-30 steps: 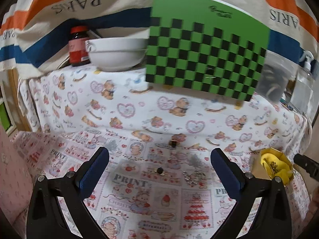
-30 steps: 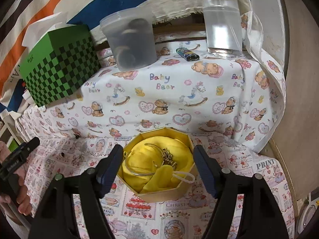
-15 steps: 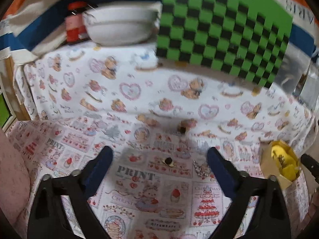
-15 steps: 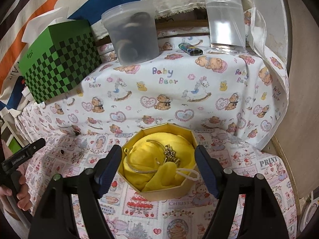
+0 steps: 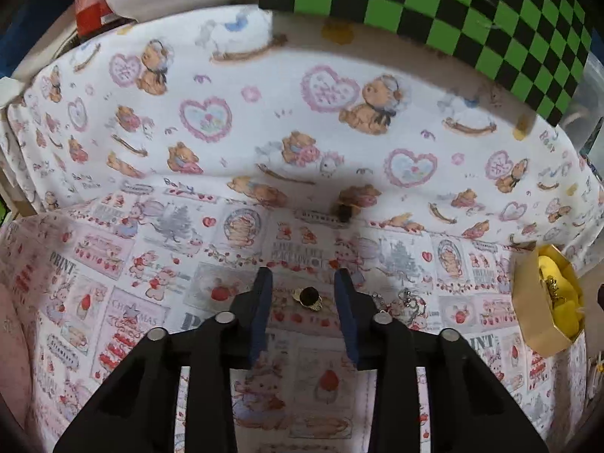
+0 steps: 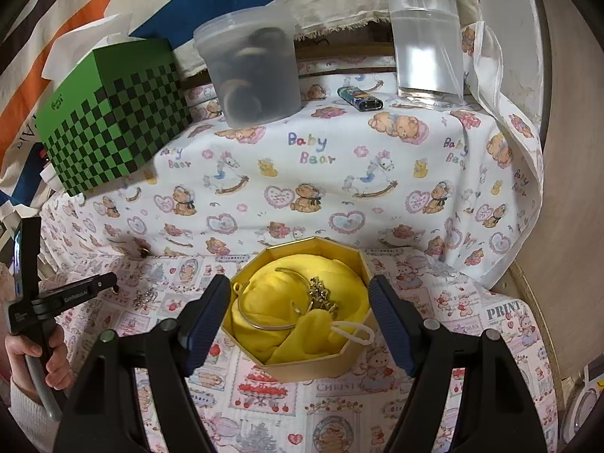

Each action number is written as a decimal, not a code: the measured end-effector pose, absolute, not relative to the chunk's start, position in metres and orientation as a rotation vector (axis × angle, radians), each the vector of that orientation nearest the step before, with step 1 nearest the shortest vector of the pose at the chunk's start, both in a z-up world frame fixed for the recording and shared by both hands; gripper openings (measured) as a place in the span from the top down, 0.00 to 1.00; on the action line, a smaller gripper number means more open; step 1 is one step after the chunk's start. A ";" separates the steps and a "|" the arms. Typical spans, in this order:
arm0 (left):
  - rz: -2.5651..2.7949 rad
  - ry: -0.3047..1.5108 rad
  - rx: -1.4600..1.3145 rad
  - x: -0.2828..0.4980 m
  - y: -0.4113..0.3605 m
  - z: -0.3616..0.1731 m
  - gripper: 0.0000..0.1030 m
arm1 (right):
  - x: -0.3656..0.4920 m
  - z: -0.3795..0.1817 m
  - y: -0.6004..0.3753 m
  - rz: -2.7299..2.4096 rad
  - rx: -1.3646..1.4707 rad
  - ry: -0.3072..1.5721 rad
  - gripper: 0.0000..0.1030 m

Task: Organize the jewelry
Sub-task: 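Lower the left tool onto the small black stud earring and close it, then hold the stud in the left tool while the right tool grasps a small silver hook earring, then carry both earrings over the yellow-lined box with both tools, then open both tools above the box to drop the earrings, then move the left tool back to the cloth and grasp a silver earring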

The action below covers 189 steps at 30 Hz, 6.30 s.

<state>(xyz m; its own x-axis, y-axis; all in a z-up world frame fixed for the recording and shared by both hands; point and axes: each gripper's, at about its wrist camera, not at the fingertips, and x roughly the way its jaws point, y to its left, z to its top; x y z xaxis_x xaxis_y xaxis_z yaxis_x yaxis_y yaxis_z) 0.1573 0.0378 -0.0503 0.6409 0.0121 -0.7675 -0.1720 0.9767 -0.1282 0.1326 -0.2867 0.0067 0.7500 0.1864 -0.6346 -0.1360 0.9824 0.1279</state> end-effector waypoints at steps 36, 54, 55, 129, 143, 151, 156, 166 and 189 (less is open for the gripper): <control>0.130 0.800 -0.636 0.131 0.163 -0.056 0.98 | 0.170 -0.015 -0.084 0.352 0.047 0.839 0.54; 0.215 0.750 -0.651 0.109 0.195 -0.053 0.98 | 0.228 -0.066 -0.014 0.040 0.156 0.880 0.66; 0.214 0.746 -0.642 0.107 0.195 -0.050 0.98 | 0.232 -0.068 -0.014 0.030 0.173 0.893 0.66; -0.290 0.699 -0.177 0.125 -0.162 0.040 0.98 | 0.137 0.031 -0.341 0.471 0.393 0.723 0.79; -0.328 0.761 -0.212 0.140 -0.166 0.012 0.97 | 0.155 0.005 -0.346 0.459 0.438 0.808 0.79; -0.272 0.696 -0.177 0.125 -0.148 0.034 0.91 | 0.149 0.012 -0.348 0.452 0.445 0.768 0.64; -0.175 0.602 -0.092 0.100 -0.120 0.050 0.76 | 0.142 0.022 -0.348 0.443 0.435 0.728 0.52; -0.091 0.563 -0.106 0.082 -0.061 0.044 0.70 | 0.128 0.031 -0.323 0.424 0.306 0.680 0.40; -0.020 0.728 -0.102 0.124 -0.019 -0.010 0.63 | 0.127 0.022 -0.303 0.359 0.194 0.681 0.36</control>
